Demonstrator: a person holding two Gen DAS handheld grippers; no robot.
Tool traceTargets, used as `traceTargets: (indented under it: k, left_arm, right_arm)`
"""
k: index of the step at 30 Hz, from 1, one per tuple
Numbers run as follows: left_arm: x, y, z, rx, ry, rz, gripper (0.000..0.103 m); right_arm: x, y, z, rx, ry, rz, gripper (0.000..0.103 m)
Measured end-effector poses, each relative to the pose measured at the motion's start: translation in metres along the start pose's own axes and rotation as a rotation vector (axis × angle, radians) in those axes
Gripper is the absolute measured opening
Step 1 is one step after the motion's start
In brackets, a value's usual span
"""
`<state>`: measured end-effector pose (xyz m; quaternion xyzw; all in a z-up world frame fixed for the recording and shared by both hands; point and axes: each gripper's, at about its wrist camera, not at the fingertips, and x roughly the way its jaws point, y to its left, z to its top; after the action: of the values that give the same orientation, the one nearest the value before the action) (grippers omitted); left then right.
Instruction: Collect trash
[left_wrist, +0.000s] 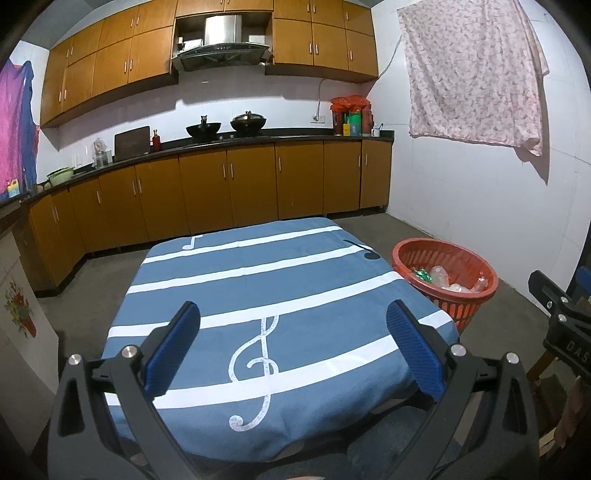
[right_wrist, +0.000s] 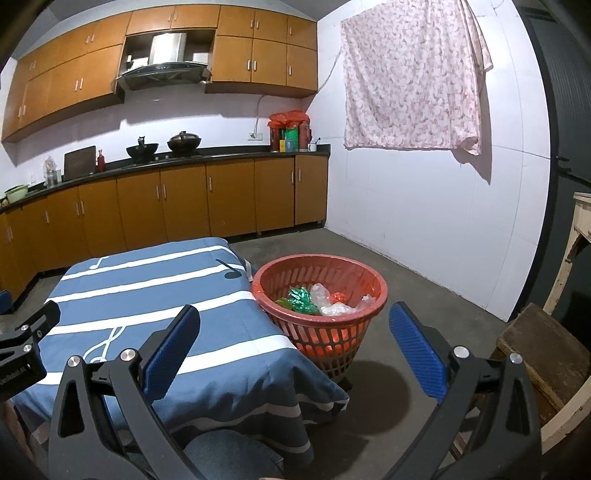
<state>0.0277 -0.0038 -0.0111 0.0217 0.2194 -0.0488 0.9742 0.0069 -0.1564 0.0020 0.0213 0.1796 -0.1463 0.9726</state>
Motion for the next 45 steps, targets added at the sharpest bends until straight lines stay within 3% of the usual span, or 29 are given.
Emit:
traceTargets:
  k: [45]
  left_arm:
    - [-0.011, -0.001, -0.009, 0.001, -0.001, -0.018, 0.099]
  right_arm:
    - [-0.008, -0.004, -0.005, 0.015, 0.027, -0.028, 0.101]
